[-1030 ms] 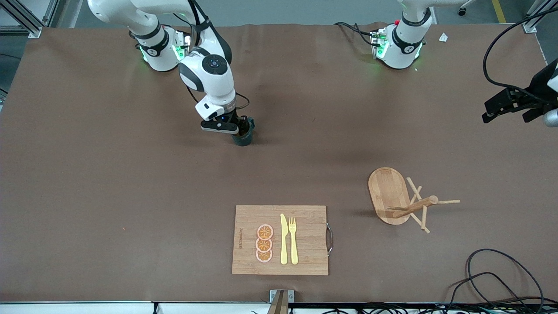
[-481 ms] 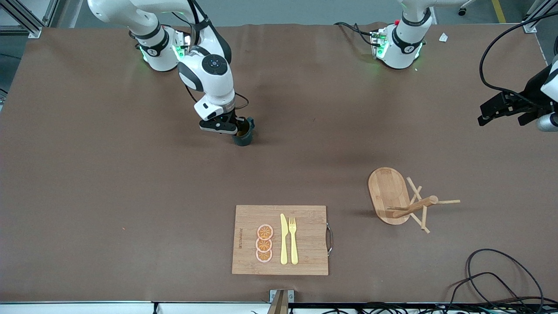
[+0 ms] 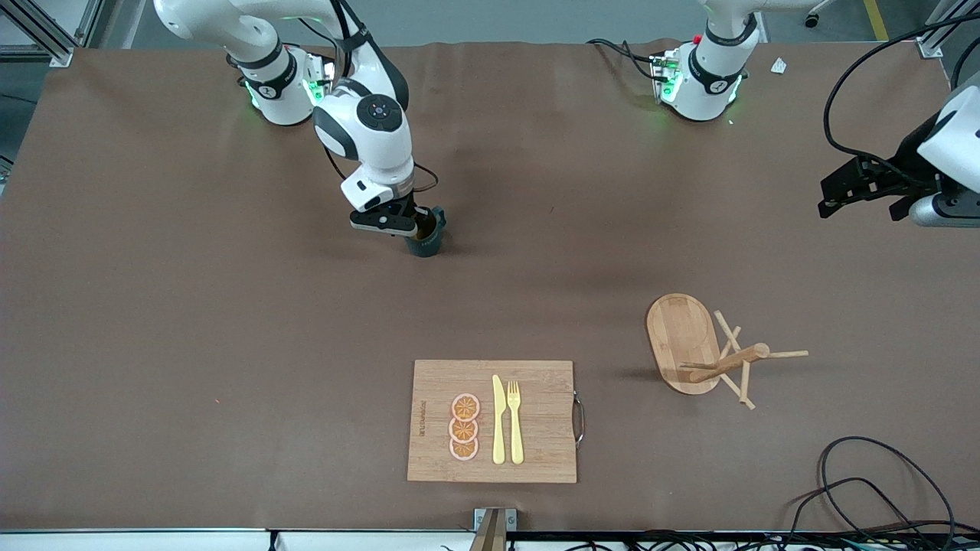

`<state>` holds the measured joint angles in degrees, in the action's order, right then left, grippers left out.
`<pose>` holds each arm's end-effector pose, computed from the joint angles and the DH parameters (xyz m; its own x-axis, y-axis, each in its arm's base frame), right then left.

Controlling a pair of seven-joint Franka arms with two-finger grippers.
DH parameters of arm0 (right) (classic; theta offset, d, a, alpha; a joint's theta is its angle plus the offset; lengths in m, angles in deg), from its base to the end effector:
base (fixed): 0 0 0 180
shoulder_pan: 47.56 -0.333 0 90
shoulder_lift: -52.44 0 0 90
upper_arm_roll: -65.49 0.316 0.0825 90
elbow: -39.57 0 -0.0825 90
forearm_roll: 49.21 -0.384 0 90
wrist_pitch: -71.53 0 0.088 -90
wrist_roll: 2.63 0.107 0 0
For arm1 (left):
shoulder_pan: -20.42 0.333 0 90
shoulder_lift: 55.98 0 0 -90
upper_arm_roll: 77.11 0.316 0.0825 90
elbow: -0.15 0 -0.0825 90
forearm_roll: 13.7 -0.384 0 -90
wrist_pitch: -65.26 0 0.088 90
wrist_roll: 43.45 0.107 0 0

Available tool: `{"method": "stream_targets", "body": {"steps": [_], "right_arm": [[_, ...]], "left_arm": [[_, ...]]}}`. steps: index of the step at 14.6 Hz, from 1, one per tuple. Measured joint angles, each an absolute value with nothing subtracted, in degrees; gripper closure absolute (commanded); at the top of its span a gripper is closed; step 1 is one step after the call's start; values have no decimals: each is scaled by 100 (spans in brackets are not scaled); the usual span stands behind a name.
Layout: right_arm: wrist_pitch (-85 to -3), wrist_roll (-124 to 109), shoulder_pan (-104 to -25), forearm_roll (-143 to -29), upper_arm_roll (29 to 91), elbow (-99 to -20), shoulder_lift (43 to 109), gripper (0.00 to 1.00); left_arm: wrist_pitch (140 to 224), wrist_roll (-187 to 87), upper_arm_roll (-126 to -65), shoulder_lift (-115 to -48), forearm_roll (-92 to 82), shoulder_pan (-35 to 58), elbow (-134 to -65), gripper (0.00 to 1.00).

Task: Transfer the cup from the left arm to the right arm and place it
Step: 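Close the right gripper on the teal mug rim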

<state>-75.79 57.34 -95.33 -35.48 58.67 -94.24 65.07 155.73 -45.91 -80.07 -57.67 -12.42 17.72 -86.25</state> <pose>0.3908 0.3431 0.2438 0.9835 -0.1209 0.1348 -0.1324 -0.9880 0.0798 0.5622 -0.0576 0.6385 0.9976 -0.0555 0.0405 -0.0565 -0.9981 0.0256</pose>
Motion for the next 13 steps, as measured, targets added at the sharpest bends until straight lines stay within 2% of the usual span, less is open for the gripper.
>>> {"method": "stream_targets", "body": {"steps": [3,6,13], "right_arm": [[-7553,5734,-9535,-3548,5876,-9404,6495,95],[-7577,5736,-9536,-3548,5885,-9371,6476,99],[-7562,5760,-9536,-3631,5893,-9280,6476,100]], "left_arm": [[15573,-4590,-8026,-5774,-1242,1764,-8622,0],[15573,-4590,-8035,-5778,-1242,1753,-8622,0],[15573,-4579,-8032,-5776,-1246,1780,-8601,0]]}}
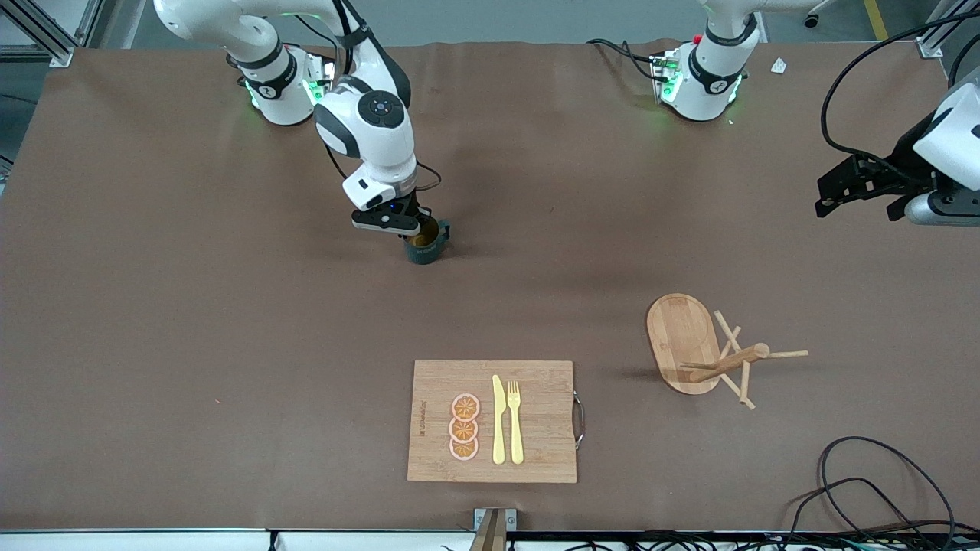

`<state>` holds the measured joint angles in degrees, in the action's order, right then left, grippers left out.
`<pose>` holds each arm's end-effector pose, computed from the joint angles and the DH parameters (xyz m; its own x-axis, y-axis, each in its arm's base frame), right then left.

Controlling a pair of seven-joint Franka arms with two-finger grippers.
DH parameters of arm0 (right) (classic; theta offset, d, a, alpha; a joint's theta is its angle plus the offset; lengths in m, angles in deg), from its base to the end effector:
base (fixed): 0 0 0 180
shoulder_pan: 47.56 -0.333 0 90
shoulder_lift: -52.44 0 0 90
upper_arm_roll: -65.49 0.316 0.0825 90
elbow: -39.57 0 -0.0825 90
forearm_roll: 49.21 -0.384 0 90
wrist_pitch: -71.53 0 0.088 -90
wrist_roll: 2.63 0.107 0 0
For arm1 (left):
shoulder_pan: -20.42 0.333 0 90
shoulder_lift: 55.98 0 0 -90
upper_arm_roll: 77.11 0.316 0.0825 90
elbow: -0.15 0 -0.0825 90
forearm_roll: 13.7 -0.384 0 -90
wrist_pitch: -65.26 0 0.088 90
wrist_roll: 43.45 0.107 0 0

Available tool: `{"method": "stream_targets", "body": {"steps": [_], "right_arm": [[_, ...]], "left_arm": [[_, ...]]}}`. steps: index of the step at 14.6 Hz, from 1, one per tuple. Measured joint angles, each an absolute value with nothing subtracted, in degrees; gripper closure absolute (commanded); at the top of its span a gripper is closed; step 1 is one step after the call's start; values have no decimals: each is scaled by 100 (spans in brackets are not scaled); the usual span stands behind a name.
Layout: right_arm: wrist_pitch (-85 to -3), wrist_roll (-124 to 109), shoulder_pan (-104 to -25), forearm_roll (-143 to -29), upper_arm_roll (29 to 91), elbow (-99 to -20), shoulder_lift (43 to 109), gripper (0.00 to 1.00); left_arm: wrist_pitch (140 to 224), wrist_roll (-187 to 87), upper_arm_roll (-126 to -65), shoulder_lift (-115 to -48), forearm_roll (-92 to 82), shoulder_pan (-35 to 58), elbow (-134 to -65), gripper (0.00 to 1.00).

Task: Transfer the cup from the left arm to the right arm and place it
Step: 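Close the right gripper on the teal mug rim, then carry the teal mug with the right gripper away from the stand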

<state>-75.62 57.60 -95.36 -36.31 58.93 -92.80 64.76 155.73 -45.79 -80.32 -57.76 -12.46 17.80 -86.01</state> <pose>0.3962 0.3514 0.2558 0.9799 -0.1357 0.1464 -0.1446 -0.9881 0.0522 0.5626 -0.0592 0.6396 0.9972 -0.0605 0.0432 -0.0616 -0.9978 0.0251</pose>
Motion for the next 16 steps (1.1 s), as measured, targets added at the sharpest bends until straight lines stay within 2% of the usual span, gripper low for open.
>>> {"method": "stream_targets", "body": {"steps": [2,5,10,13,16], "right_arm": [[-7479,5763,-9537,-4103,5905,-9112,6472,100],[-6899,5742,-9537,-4628,5908,-8646,6442,100],[-6128,4832,-9446,-4869,5857,-8249,6288,100],[-5599,3182,-8968,-4892,5796,-8236,6001,100],[-5442,1788,-8385,-4862,5760,-8273,5790,100]], "left_arm": [[15573,-4578,-8031,-5776,-1247,1782,-8599,0],[15573,-4578,-8030,-5776,-1247,1782,-8598,0],[15573,-4575,-8032,-5776,-1247,1771,-8598,0],[15573,-4575,-8053,-5776,-1247,1764,-8598,0],[15573,-4575,-8060,-5776,-1247,1758,-8597,0]]}}
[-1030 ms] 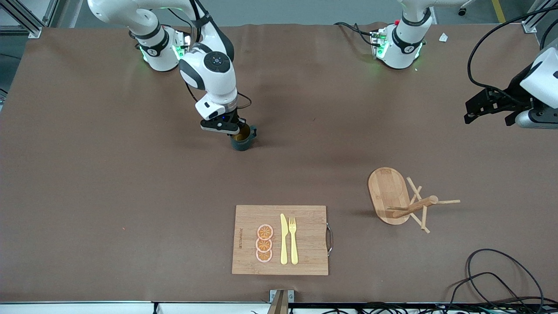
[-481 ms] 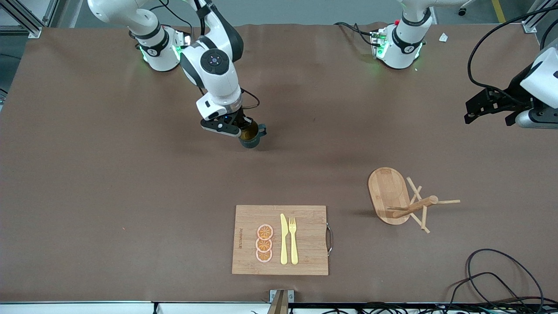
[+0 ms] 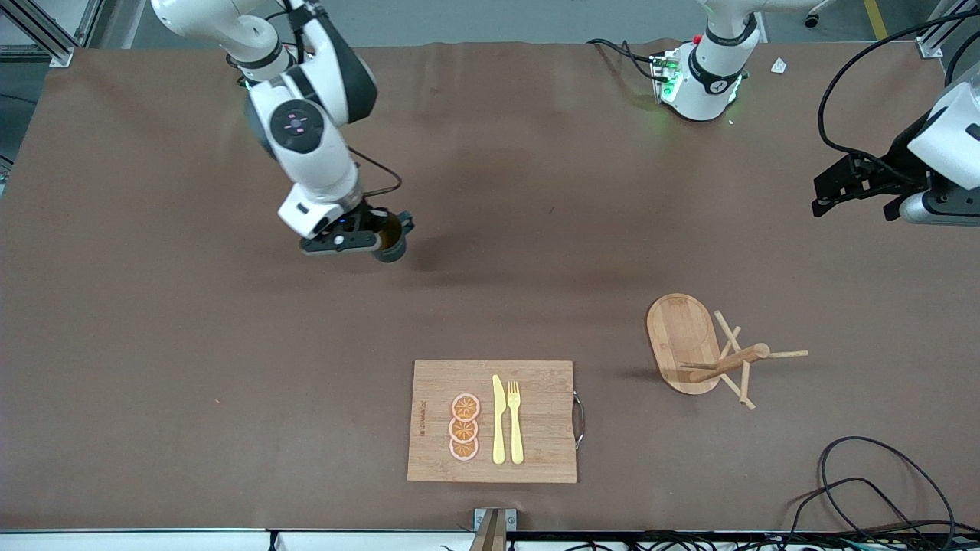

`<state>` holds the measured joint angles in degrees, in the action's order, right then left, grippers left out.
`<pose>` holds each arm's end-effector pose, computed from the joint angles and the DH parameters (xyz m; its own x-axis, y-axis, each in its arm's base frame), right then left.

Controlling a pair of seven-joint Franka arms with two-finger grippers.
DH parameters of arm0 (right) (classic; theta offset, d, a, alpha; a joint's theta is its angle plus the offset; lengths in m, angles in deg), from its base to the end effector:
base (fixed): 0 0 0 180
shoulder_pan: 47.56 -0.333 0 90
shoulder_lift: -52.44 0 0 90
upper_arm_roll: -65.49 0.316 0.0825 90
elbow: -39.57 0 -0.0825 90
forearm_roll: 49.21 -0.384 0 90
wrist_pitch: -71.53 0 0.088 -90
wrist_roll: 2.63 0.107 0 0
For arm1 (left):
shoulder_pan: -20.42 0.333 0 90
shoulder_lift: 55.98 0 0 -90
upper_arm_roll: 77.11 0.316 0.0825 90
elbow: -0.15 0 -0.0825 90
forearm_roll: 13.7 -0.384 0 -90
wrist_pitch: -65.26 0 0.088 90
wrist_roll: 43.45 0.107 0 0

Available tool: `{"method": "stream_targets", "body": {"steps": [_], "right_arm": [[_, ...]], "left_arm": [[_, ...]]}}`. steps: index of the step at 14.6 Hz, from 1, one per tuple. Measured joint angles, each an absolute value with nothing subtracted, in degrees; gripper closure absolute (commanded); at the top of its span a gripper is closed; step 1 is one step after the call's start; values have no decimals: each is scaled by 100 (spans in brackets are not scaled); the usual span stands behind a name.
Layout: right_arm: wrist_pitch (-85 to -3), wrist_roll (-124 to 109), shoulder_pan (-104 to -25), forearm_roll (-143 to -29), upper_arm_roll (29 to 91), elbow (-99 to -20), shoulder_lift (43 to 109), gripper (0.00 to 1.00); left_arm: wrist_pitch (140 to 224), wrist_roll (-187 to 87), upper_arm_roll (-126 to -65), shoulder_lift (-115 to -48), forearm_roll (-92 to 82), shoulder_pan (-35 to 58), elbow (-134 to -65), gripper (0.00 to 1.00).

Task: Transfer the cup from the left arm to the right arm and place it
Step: 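Carry the teal mug with the right gripper away from the stand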

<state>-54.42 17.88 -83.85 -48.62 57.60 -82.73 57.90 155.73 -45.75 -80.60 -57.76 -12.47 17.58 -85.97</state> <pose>0.4844 0.2623 0.3606 0.9894 0.1434 -0.0214 0.1441 -0.9891 0.0307 0.5621 -0.0640 0.6399 0.9966 -0.0699 0.0439 -0.0710 -0.9972 0.0251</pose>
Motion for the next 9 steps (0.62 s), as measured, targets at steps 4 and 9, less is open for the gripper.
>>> {"method": "stream_targets", "body": {"steps": [4,9], "right_arm": [[-6037,1042,-7803,-4566,5755,-8745,5791,100],[-6203,-87,-6671,-4553,5740,-9064,5704,100]], "left_arm": [[15573,-4575,-8063,-5776,-1247,1759,-8590,0],[15573,-4575,-8071,-5776,-1247,1758,-8589,0]]}}
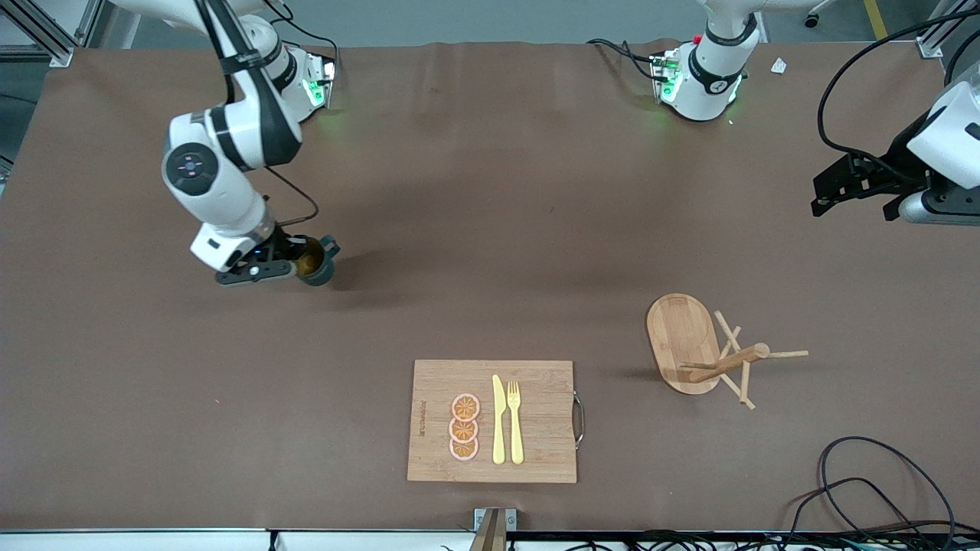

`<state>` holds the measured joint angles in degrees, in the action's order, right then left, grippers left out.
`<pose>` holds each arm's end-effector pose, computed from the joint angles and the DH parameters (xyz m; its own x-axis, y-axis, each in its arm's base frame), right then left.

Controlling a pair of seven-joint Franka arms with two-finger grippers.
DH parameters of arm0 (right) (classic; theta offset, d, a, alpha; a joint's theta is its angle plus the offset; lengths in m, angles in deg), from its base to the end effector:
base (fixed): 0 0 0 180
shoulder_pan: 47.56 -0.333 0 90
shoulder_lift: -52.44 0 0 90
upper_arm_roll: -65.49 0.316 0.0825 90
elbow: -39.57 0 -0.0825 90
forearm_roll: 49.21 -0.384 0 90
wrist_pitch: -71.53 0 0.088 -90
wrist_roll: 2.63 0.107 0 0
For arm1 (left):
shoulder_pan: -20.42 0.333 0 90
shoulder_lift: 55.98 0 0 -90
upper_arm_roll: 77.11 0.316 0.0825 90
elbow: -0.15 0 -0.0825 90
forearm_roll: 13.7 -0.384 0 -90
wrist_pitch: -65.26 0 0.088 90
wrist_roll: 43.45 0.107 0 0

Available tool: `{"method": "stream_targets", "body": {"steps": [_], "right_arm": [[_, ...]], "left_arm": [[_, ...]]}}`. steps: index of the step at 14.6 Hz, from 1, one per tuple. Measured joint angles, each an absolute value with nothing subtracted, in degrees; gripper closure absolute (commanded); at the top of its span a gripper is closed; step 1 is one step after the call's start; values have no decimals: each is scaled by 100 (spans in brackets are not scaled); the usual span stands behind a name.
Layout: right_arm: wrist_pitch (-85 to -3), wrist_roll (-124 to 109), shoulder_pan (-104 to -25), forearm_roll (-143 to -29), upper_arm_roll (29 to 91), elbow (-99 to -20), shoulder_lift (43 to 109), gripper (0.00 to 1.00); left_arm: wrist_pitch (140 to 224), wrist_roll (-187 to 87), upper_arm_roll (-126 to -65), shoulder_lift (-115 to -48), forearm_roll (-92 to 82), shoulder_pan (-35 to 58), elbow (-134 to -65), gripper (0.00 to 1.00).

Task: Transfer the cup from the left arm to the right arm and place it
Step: 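Carry the teal mug with the right gripper away from the stand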

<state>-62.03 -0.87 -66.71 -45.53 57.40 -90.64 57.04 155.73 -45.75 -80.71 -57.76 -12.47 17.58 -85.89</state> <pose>0.5143 0.0995 0.3208 0.9785 0.2053 -0.0208 0.2062 -0.9768 0.0575 0.5619 -0.0651 0.6406 0.9964 -0.0718 0.0453 -0.0730 -0.9970 0.0252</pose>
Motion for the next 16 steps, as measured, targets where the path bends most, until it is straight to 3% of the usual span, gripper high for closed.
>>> {"method": "stream_targets", "body": {"steps": [8,12,16], "right_arm": [[-6311,-1424,-5115,-4552,5741,-9117,5573,100],[-6942,-1572,-4660,-4552,5742,-9403,5574,100],[-7069,-1667,-4342,-4552,5742,-9505,5573,100]], "left_arm": [[15573,-4575,-8075,-5776,-1247,1758,-8585,0],[15573,-4575,-8075,-5776,-1247,1758,-8585,0],[15573,-4575,-8075,-5776,-1247,1758,-8584,0]]}}
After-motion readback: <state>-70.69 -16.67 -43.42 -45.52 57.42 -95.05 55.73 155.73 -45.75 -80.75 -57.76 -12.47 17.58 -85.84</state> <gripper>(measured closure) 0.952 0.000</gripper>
